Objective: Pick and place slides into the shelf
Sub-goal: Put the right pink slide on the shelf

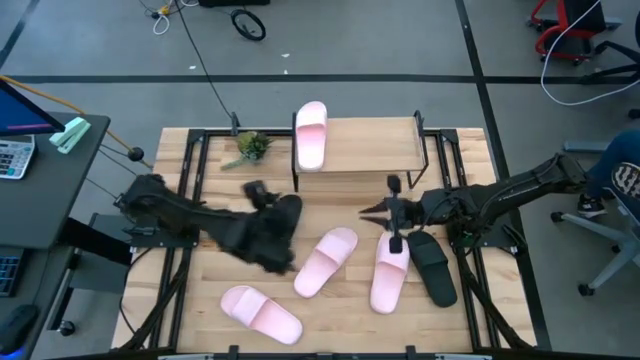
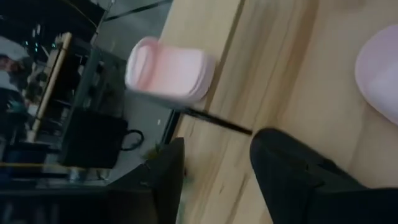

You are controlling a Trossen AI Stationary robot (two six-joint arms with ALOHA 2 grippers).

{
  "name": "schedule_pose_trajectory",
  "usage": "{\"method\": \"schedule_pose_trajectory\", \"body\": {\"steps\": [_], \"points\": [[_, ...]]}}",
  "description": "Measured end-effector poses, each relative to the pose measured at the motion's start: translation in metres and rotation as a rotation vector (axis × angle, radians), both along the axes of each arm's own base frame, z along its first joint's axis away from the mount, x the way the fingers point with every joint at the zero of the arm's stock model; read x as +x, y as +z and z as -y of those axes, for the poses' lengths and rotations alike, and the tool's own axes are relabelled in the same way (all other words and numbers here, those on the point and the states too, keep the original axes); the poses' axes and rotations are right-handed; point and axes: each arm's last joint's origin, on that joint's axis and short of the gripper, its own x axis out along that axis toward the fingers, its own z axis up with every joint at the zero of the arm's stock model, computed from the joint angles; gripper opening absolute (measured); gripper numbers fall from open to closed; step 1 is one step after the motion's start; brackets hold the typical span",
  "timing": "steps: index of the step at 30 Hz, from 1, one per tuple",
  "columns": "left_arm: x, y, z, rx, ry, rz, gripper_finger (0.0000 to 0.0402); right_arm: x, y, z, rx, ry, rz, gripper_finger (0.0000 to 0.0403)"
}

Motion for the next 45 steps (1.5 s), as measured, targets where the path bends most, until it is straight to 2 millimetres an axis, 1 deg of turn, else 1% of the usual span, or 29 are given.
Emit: {"method": "schedule_pose_trajectory", "body": {"steps": [2, 5, 9, 13, 14, 16, 18, 20, 23, 25, 28, 30, 33, 36, 38, 40, 42, 45], "points": [[-0.018, 0.013, 0.001, -0.030, 0.003, 0.050, 0.0187, 0.008, -0.003, -0.005, -0.041, 0.041, 0.016, 0.0067], [-0.044, 0.034, -0.002, -0.061, -0.050, 0.106, 0.0183, 0.021, -0.010, -0.011, -0.103, 0.073, 0.042, 0.0082], [-0.074, 0.060, -0.018, -0.099, -0.070, 0.182, 0.0180, 0.039, -0.017, -0.014, -0.129, 0.070, 0.050, 0.0109], [-0.102, 0.081, -0.039, -0.127, -0.060, 0.258, 0.0175, 0.055, -0.021, -0.019, -0.110, 0.066, 0.004, 0.0133], [-0.107, 0.084, -0.042, -0.134, -0.057, 0.273, 0.0174, 0.057, -0.024, -0.021, -0.094, 0.066, -0.033, 0.0138], [-0.116, 0.089, -0.049, -0.143, -0.051, 0.297, 0.0172, 0.059, -0.028, -0.026, -0.049, 0.061, -0.160, 0.0146], [-0.125, 0.094, -0.055, -0.134, -0.067, 0.296, 0.0172, 0.055, -0.030, -0.031, 0.018, 0.037, -0.322, 0.0151], [-0.133, 0.098, -0.059, -0.130, -0.082, 0.299, 0.0173, 0.049, -0.030, -0.038, 0.130, -0.025, -0.458, 0.0154], [-0.142, 0.102, -0.064, -0.132, -0.090, 0.313, 0.0173, 0.042, -0.034, -0.055, 0.305, -0.101, -0.595, 0.0155], [-0.144, 0.102, -0.065, -0.134, -0.090, 0.319, 0.0171, 0.039, -0.035, -0.069, 0.408, -0.099, -0.607, 0.0155], [-0.145, 0.103, -0.066, -0.136, -0.090, 0.323, 0.0167, 0.035, -0.042, -0.089, 0.506, -0.115, -0.635, 0.0155], [-0.145, 0.103, -0.065, -0.135, -0.091, 0.322, 0.0164, 0.033, -0.053, -0.103, 0.518, -0.121, -0.680, 0.0155], [-0.144, 0.103, -0.065, -0.135, -0.091, 0.320, 0.0159, 0.029, -0.070, -0.122, 0.453, -0.092, -0.742, 0.0156], [-0.144, 0.103, -0.065, -0.135, -0.090, 0.320, 0.0156, 0.023, -0.087, -0.132, 0.323, -0.057, -0.825, 0.0155], [-0.144, 0.103, -0.065, -0.135, -0.091, 0.319, 0.0153, 0.017, -0.094, -0.132, 0.246, -0.069, -0.879, 0.0153], [-0.144, 0.103, -0.065, -0.135, -0.091, 0.320, 0.0151, 0.011, -0.096, -0.129, 0.170, -0.121, -0.895, 0.0150], [-0.144, 0.103, -0.065, -0.135, -0.091, 0.319, 0.0149, 0.007, -0.096, -0.125, 0.107, -0.188, -0.878, 0.0147], [-0.144, 0.103, -0.065, -0.135, -0.091, 0.319, 0.0149, 0.007, -0.091, -0.121, 0.076, -0.238, -0.822, 0.0143]]}}
